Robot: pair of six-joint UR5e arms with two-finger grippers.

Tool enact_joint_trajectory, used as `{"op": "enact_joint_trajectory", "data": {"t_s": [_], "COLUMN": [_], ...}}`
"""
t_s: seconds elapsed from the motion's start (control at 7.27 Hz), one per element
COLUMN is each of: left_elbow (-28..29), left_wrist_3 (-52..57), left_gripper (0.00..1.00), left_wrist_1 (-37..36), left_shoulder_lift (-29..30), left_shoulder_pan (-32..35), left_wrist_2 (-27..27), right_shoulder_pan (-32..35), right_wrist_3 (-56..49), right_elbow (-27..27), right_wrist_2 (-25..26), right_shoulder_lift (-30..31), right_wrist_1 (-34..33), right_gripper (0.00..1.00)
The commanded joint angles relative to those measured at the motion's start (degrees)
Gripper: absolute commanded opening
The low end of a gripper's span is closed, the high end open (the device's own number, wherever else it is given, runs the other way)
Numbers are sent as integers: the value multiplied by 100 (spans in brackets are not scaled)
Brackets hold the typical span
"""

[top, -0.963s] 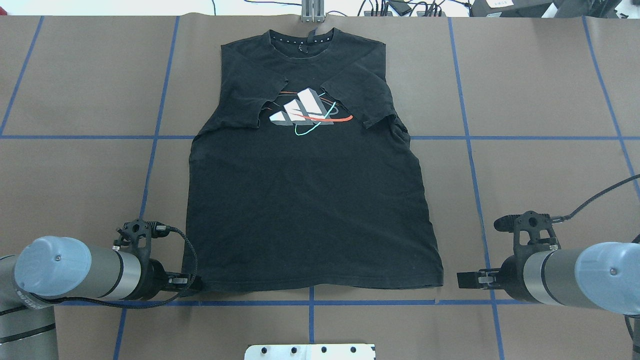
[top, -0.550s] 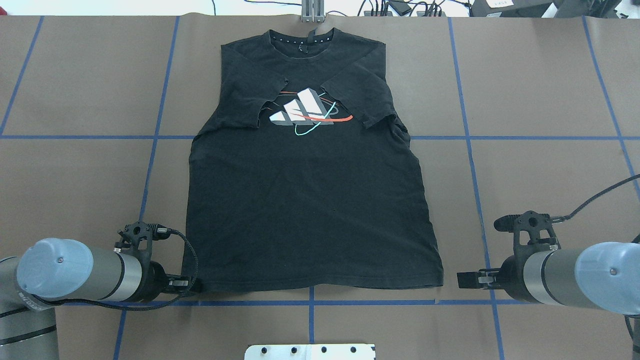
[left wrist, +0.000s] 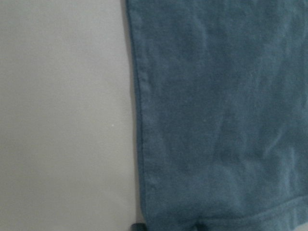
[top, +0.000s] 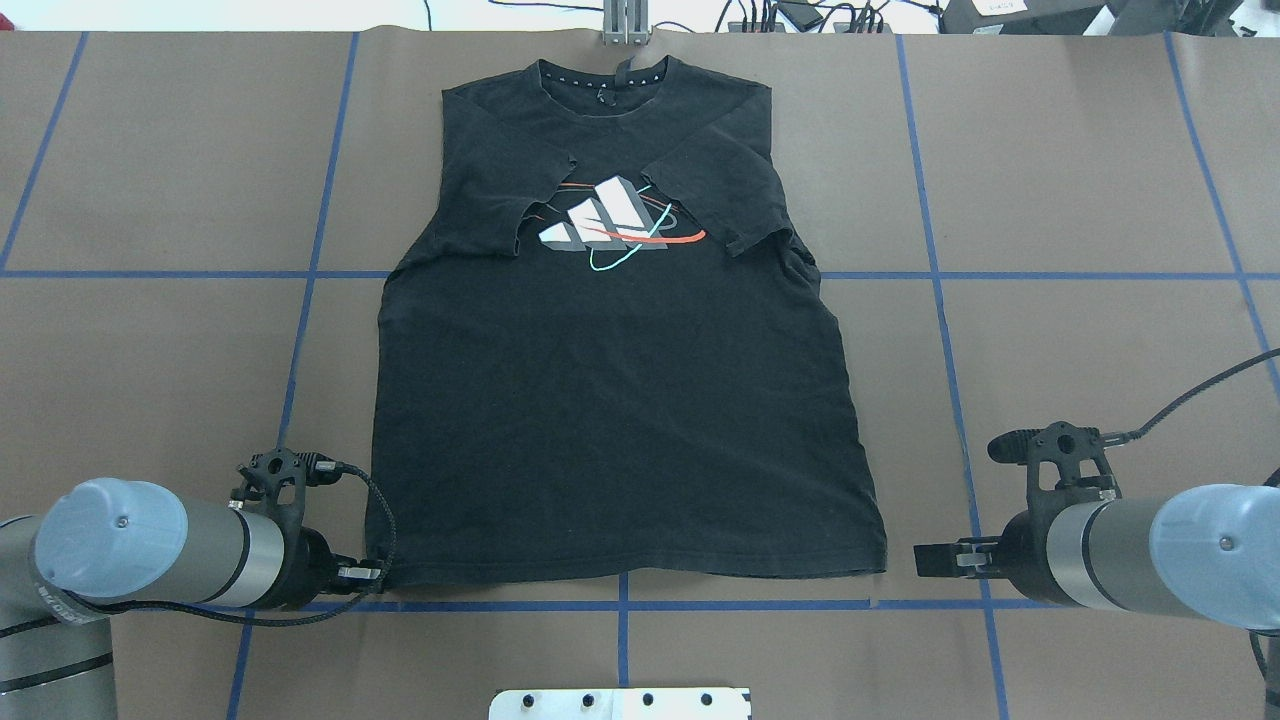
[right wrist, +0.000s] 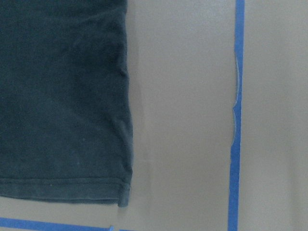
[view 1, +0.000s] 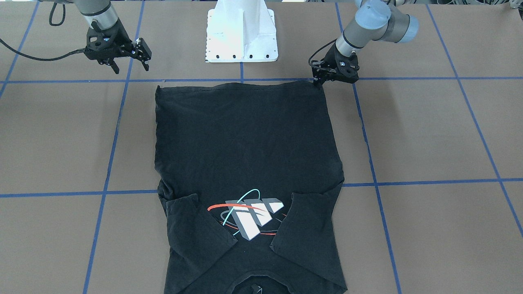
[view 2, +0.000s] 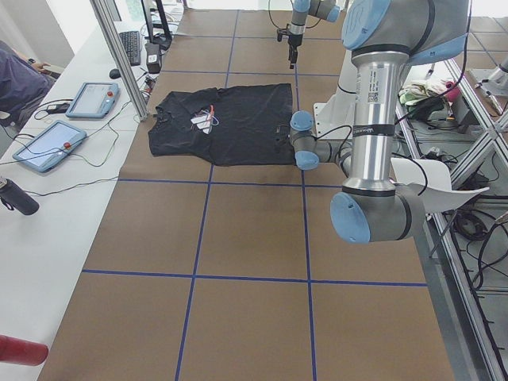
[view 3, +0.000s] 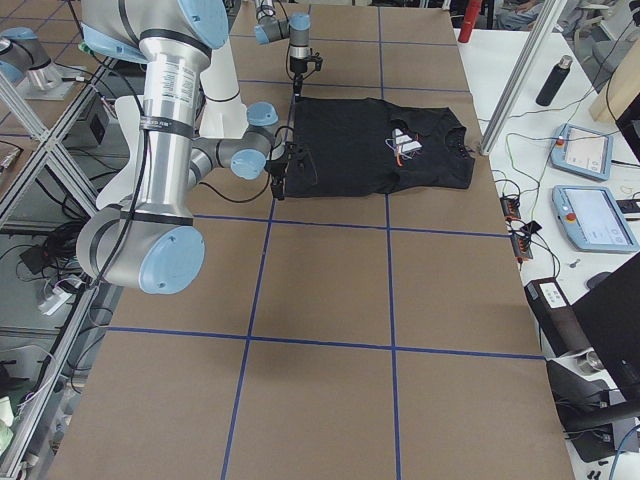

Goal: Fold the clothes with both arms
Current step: 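Grasp the hem corners with both grippers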

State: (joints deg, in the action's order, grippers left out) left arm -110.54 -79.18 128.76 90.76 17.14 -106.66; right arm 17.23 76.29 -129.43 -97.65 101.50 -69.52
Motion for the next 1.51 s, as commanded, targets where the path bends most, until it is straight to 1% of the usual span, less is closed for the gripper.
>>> {"op": "enact_joint_trajectory", "data": {"t_s": [0.0, 0.55, 0.69, 0.83, 1.1, 1.24, 1.38], "left_elbow": [-21, -170, -187, -222, -223, -240, -301], "left_wrist_3": [0, 0, -9, -9, -9, -9, -61], "left_gripper": [0, 0, 0, 0, 0, 0, 0], "left_wrist_1": [0, -44, -44, -44, -18, -9, -9], "left_shoulder_lift": [-6, -15, -15, -15, -15, -15, -6], "left_shoulder_pan": [9, 27, 27, 27, 27, 27, 27], "left_wrist_2": [-4, -12, -12, -12, 5, 14, 58], "right_shoulder_pan": [0, -26, -79, -218, -333, -508, -640], "right_wrist_3": [0, 26, 61, 140, 149, 210, 367], "right_elbow": [6, 58, 111, 146, 251, 321, 592], "right_wrist_2": [0, 9, 87, 270, 342, 560, 632], "right_shoulder_lift": [-7, 2, 2, 2, -16, -59, -242], "right_wrist_1": [0, 0, 9, 18, 62, 79, 436], "right_gripper": [100, 100, 100, 100, 100, 100, 100]}}
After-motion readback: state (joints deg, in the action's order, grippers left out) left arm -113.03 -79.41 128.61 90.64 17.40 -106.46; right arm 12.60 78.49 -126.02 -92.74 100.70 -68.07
